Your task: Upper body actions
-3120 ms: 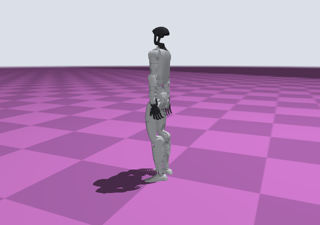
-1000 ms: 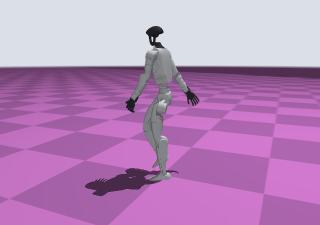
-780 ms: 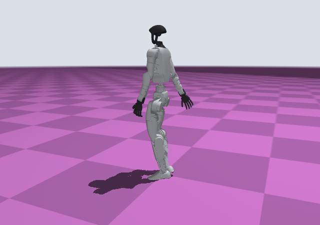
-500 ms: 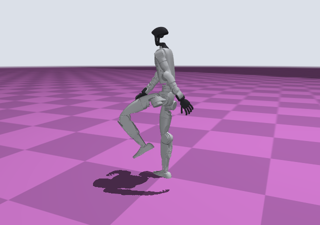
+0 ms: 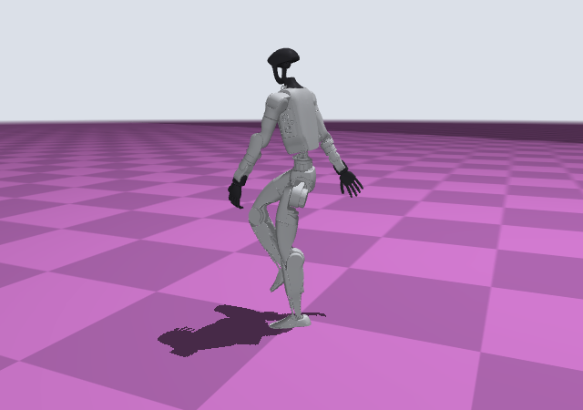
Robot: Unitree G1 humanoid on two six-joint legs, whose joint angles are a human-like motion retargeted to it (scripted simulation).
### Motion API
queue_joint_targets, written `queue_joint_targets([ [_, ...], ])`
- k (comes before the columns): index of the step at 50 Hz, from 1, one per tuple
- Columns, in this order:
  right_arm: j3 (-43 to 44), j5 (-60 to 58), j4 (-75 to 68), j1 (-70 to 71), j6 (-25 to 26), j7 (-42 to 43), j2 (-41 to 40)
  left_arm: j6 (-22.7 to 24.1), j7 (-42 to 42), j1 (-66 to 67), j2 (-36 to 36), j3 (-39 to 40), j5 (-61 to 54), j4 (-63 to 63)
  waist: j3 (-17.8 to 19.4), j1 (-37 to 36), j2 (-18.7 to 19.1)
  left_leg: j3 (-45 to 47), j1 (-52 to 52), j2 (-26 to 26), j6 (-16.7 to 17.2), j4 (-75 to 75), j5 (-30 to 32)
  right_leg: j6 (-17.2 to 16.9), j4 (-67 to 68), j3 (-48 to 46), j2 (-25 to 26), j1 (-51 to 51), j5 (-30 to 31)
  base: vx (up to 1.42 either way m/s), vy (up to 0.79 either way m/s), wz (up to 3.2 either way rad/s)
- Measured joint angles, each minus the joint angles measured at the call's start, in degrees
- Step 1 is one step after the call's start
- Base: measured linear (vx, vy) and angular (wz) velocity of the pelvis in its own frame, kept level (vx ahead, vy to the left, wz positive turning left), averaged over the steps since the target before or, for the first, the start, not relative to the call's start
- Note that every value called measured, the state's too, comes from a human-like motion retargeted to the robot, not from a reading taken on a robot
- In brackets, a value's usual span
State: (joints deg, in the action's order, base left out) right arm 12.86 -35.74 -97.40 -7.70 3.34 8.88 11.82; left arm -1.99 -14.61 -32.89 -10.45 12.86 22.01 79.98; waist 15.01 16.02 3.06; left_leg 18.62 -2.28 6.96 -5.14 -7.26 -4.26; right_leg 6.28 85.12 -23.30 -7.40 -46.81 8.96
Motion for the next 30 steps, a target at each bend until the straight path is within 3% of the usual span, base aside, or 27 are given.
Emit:
queue_joint_targets([
  [3, 1.3, -1.6, 0.0, -5.9, 3.1, 3.4, 0.6, 5.7, 4.2, -2.8, 1.9, -2.7, -2.2, -3.4, -1.7, -0.3, 2.1, -1.6, -2.2, 1.8, 0.3, 0.2, 0.5, 0.2, 0.4, -0.7, 3.5, -6.6, -1.3, 0.09, -0.07, 0.32],
  [5, 2.1, 1.4, 0.0, -10.9, 1.3, 3.9, 0.6, 9.3, 8.5, -3.2, 2.9, -5.8, -5.4, -5.8, -4.7, -1.3, 2.2, -0.2, -1.9, 1.4, 0.4, 1.6, 0.8, 0.6, -1.8, -2.3, 1.9, -5.5, -2.5, 0.39, -0.11, 0.05],
  [7, 4.3, 3.4, 0.0, -13.0, -0.3, 3.2, -0.3, 10.0, 8.8, -2.7, 3.6, -7.6, -5.7, -7.2, -7.1, -2.9, 1.5, -0.5, -1.6, 0.3, 0.8, 2.4, 0.8, -0.8, -6.1, -2.2, 1.7, -1.6, -2.2, 0.22, -0.12, 0.04],
  [10, 4.4, 6.7, 0.0, -12.7, -0.6, 1.1, -1.6, 10.0, 7.6, 0.0, 4.6, -7.1, -3.8, -7.8, -8.1, -6.7, -0.2, 2.0, 1.2, -0.8, 1.6, 3.9, 0.7, -2.7, -15.5, -0.3, 3.4, 8.7, -0.9, 0.06, -0.10, -0.47],
  [15, -2.7, 7.1, 0.0, -5.1, -1.4, -0.8, -2.7, 9.0, 9.6, 12.9, 6.6, -5.1, -9.4, -0.4, -12.7, -12.3, -2.1, 6.9, 3.8, -3.9, 1.7, 1.3, -3.6, -6.4, -54.6, 5.1, 8.4, 38.7, 2.1, 0.19, -0.07, -0.66],
  [17, -5.7, 6.2, 0.0, 0.8, -2.3, -1.0, -3.8, 7.2, 12.0, 20.0, 6.6, -1.8, -10.0, 3.6, -13.4, -13.2, -3.9, 7.1, 1.2, -4.4, 2.0, -8.1, -3.2, -9.2, -69.9, -1.5, 6.8, 50.0, -15.5, 0.16, -0.03, 0.02],
  [18, -6.9, 5.4, 0.0, 4.5, -2.8, -1.4, -4.6, 5.7, 12.6, 23.1, 5.9, 0.6, -10.1, 5.6, -14.1, -13.4, -5.7, 10.0, -1.8, -3.6, 2.3, -16.3, 0.5, -7.3, -75.2, -7.6, 4.3, 52.6, -19.7, -0.13, -0.13, -0.14],
  [19, -7.6, 4.7, 0.0, 9.8, -3.6, -2.7, -5.6, 3.6, 12.2, 25.0, 4.8, 3.5, -9.7, 7.8, -14.2, -14.8, -6.7, 11.4, -7.8, 0.5, 2.9, -28.0, 5.4, -6.2, -78.4, -5.7, 4.2, 52.2, -20.4, -0.36, -0.20, -0.49],
  [20, -8.1, 3.9, 0.0, 15.9, -4.5, -4.7, -6.6, 1.2, 11.4, 26.5, 3.4, 6.7, -8.9, 10.0, -14.1, -16.7, -7.4, 12.1, -15.4, 6.3, 3.8, -41.4, 10.9, -5.5, -80.5, 0.2, 5.5, 50.5, -19.5, -0.46, -0.23, -0.91],
  [22, -7.8, 1.3, 5.8, 24.5, -8.2, -8.7, -9.1, -2.3, 11.5, 29.9, 1.1, 10.0, -9.5, 15.7, -12.0, -21.4, -6.1, -0.5, -33.1, 3.9, 2.1, -56.7, 16.8, -6.1, -80.4, 3.3, 5.9, 47.9, -16.8, -0.42, -0.25, -0.96],
  [25, -7.7, -0.9, 17.3, 37.3, -13.3, -14.2, -11.3, -6.5, 8.1, 37.7, -1.5, 13.3, -12.3, 17.4, -5.1, -26.4, -9.1, 3.7, -45.2, 9.7, 0.9, -72.8, 7.0, -3.5, -80.7, 6.7, 4.6, 46.4, -14.2, -0.48, -0.23, -0.97],
  [27, -7.4, -1.2, 24.2, 44.0, -16.6, -14.8, -12.5, -7.1, 5.0, 42.3, -2.2, 15.6, -12.2, 17.4, 0.2, -30.7, -11.5, 10.7, -48.2, 13.5, -3.5, -78.7, 2.2, -3.7, -80.5, 9.8, 1.5, 46.9, -13.3, -0.35, -0.13, -1.36],
  [30, -8.0, 2.9, 31.7, 49.7, -21.9, -17.4, -12.7, -6.5, 4.1, 49.8, -2.8, 19.8, -10.3, 17.4, 1.4, -35.0, -13.8, 15.9, -53.7, 12.0, -5.8, -79.9, -0.1, -2.9, -81.4, 13.7, 0.1, 45.6, -12.3, 0.09, 0.01, -0.86],
])
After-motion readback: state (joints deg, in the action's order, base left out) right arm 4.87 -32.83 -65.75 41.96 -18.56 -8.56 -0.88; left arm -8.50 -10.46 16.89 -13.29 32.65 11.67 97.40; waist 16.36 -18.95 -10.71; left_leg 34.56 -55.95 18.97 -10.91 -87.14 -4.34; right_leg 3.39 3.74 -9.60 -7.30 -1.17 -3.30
